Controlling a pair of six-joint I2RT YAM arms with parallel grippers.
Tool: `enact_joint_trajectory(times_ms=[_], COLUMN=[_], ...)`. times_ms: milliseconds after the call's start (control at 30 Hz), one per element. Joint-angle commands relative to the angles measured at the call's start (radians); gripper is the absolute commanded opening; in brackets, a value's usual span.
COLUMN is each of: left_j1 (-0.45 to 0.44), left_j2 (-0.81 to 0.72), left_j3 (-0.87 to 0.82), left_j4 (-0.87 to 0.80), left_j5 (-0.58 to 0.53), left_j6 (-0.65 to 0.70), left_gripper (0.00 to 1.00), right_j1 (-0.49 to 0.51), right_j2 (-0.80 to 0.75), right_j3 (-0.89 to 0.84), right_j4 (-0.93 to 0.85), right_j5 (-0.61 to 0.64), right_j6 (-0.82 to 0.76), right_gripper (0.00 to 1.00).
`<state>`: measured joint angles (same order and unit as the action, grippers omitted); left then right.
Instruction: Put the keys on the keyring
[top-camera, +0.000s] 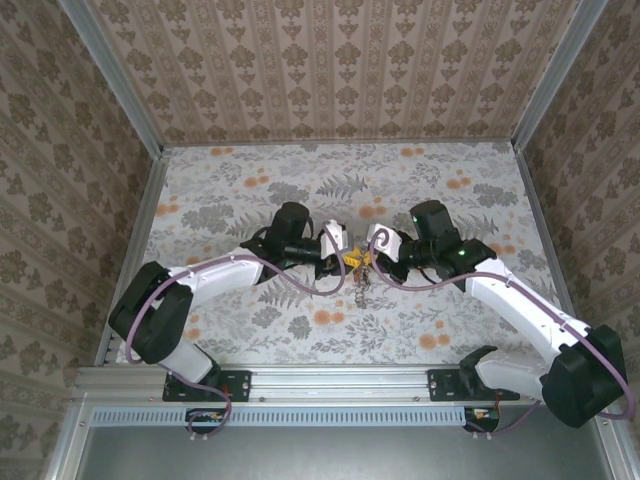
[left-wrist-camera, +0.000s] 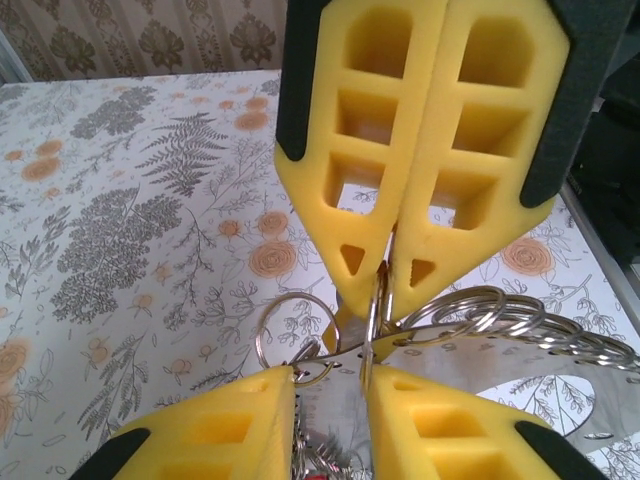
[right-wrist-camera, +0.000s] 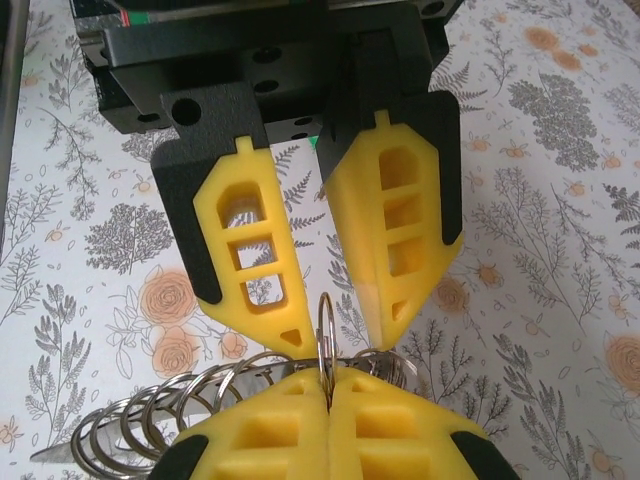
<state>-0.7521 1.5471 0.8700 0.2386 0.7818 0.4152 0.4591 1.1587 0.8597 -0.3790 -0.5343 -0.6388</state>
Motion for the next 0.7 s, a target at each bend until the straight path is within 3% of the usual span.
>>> enact_joint_trajectory(times_ms=[0,267,667], left_j1=[-0.006,-0.006,-0.019], left_j2=[-0.029,-0.088,-0.064], left_j3=[0.037,-0.011,0.037], left_j4=[-0.031,0.010,-0.029], left_j5=[-0.005,-0.056,0.001], left_j6=[0.027,0.012,0.032], left_gripper=[0.25,0.30,0.28], right_j1=[0.011,0.012,0.013], right_j2=[0.001,0.001,-0.004], right_j3=[0.054,0.064,0.056], right_j4=[-0.054,-0.077,-0.039], right_j5=[0.034,0.055,0.025], right_j6=[-0.046,-0.066,-0.051], right_gripper=[0.00,0.00,0.00])
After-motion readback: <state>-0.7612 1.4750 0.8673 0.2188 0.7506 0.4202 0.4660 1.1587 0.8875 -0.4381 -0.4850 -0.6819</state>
